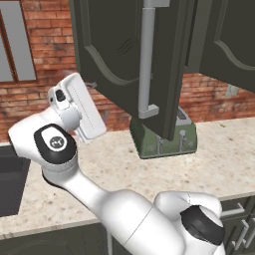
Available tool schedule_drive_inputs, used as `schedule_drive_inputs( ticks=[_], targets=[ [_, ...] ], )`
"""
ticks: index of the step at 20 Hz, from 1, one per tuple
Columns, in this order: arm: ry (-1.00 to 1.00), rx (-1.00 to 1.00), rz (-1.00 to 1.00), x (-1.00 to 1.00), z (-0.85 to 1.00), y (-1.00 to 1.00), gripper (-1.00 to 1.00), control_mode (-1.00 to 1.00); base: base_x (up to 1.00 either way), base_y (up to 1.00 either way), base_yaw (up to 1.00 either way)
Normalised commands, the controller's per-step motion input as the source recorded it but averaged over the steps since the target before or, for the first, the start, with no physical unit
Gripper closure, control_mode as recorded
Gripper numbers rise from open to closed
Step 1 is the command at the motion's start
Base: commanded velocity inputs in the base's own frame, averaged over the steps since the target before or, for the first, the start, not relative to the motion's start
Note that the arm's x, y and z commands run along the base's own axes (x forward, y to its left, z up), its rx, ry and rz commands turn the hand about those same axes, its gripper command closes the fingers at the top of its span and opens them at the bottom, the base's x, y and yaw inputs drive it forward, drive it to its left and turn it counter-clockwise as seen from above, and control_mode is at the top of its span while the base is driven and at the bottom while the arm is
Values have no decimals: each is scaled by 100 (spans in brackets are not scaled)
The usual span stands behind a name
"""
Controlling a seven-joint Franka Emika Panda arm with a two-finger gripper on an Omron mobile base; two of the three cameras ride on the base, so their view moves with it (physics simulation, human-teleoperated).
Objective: Close all open cabinet doors.
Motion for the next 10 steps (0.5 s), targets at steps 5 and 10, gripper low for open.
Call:
schedule_drive_inputs(
  ticks=[5, 10],
  targets=[
    [0, 0, -9, 0, 16, -52, -100, -100, 0, 0, 0],
    [0, 0, -7, 0, 8, -65, -100, -100, 0, 0, 0]
  ],
)
